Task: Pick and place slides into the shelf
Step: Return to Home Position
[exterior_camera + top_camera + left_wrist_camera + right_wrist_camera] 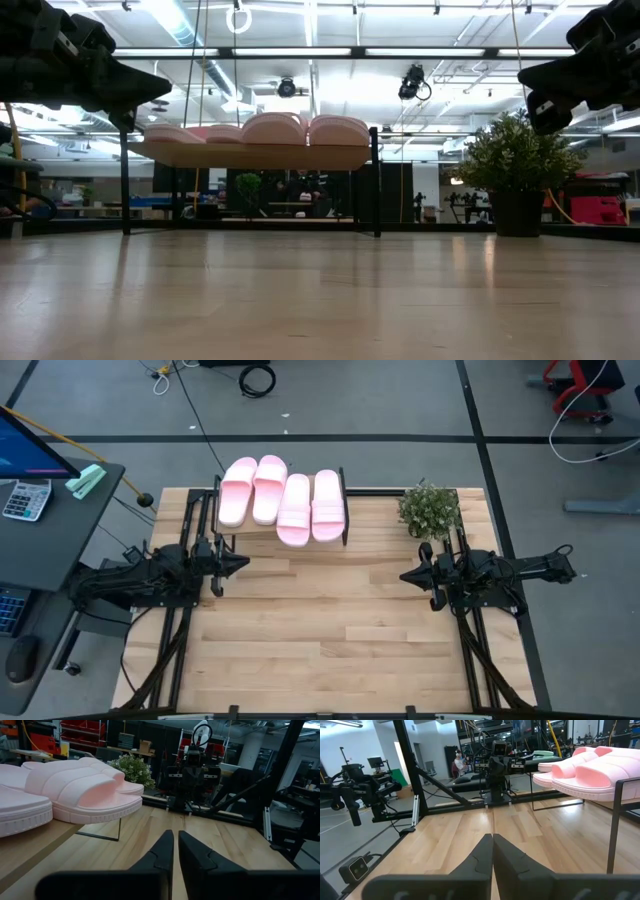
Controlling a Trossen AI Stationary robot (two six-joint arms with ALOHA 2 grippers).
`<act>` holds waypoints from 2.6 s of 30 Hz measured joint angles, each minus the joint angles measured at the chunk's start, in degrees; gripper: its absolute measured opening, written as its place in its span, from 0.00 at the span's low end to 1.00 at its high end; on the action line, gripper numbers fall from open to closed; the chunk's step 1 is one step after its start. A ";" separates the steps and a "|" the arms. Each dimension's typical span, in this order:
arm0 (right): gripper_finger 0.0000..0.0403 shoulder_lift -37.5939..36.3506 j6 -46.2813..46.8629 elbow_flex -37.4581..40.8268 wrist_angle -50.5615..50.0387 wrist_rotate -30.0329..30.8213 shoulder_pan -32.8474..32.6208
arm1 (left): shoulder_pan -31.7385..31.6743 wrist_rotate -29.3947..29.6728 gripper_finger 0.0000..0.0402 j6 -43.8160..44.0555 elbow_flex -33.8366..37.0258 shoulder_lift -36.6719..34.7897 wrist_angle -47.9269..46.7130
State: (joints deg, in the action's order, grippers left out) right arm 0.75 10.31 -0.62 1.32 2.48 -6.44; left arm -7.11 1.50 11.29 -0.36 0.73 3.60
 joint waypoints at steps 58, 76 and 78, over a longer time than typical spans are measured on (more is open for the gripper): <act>0.05 0.00 0.04 0.02 0.00 0.04 0.00 | -0.02 0.02 0.07 -0.02 -0.02 0.00 0.02; 0.05 0.01 0.04 0.04 0.00 0.02 0.00 | -0.02 0.02 0.09 0.01 0.00 0.00 0.00; 0.05 0.02 0.04 0.04 0.00 0.02 0.00 | -0.01 0.01 0.08 0.01 -0.01 0.00 0.01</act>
State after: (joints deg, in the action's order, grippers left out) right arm 0.78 10.35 -0.58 1.32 2.50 -6.44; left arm -7.12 1.51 11.30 -0.37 0.73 3.61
